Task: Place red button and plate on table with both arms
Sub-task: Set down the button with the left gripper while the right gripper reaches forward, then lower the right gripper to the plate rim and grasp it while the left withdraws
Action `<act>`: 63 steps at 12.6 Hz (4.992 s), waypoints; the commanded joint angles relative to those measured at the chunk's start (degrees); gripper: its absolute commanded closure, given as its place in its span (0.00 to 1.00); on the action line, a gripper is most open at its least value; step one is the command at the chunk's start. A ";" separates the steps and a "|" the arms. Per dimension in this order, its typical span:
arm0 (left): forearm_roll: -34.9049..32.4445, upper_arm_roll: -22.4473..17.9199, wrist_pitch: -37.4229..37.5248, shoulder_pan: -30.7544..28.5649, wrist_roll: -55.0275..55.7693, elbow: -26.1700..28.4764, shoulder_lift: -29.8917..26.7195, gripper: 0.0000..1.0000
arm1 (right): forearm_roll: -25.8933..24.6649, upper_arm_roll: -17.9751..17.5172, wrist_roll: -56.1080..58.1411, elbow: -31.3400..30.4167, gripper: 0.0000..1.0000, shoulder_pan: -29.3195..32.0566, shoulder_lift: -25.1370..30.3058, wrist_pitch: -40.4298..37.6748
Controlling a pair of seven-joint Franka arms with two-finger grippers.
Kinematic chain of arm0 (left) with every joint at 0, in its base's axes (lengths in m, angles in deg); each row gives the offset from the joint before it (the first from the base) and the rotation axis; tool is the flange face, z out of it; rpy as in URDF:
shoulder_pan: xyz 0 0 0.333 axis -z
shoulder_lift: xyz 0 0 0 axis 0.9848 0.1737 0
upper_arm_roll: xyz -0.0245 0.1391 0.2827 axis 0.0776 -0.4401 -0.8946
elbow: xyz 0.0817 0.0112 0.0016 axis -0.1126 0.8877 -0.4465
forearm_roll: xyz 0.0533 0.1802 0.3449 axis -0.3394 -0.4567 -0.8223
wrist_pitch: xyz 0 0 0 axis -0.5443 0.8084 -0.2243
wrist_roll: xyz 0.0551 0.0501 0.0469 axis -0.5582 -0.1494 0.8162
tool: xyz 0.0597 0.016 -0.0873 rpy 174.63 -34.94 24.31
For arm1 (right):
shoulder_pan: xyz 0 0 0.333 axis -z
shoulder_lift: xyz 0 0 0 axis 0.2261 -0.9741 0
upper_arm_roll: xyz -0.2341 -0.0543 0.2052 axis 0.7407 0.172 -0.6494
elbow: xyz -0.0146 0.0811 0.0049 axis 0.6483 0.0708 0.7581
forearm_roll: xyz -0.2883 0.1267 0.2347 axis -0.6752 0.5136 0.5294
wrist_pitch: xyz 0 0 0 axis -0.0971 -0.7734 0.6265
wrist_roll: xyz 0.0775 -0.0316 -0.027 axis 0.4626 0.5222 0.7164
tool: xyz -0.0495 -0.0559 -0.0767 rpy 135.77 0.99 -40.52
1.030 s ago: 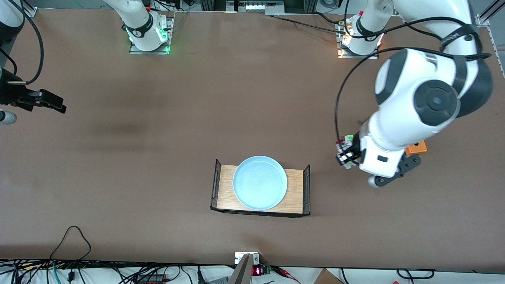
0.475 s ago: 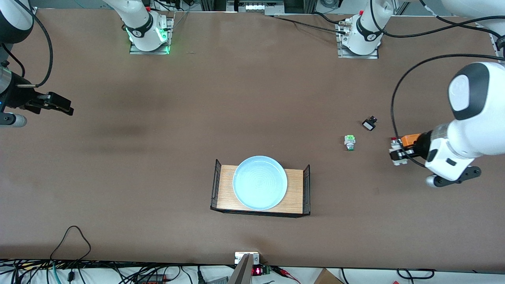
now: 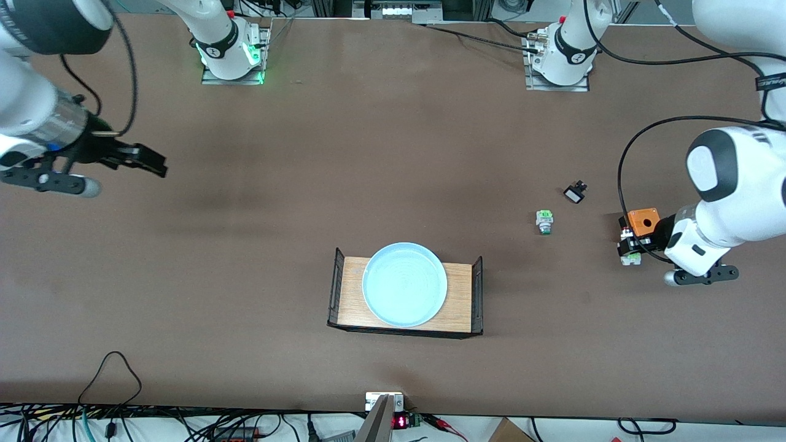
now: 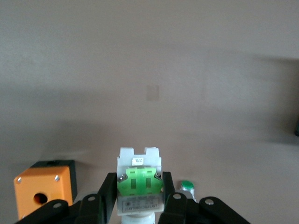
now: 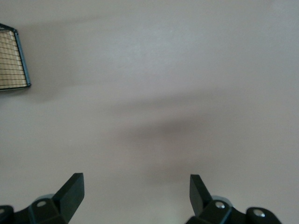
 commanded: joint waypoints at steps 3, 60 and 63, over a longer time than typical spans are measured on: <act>3.07 2.67 -16.74 -0.19 -2.65 8.36 3.10 1.00 | 0.82 0.36 -9.97 1.11 0.00 -8.51 -2.03 -1.08; -17.84 19.98 25.86 -16.27 -0.63 -4.65 -25.18 0.00 | 10.31 0.53 -69.31 23.70 0.14 -24.44 -40.35 37.86; -17.07 20.07 25.86 -16.53 0.25 -4.74 -25.00 0.00 | 10.31 0.53 -69.40 23.70 0.49 -24.52 -40.35 37.77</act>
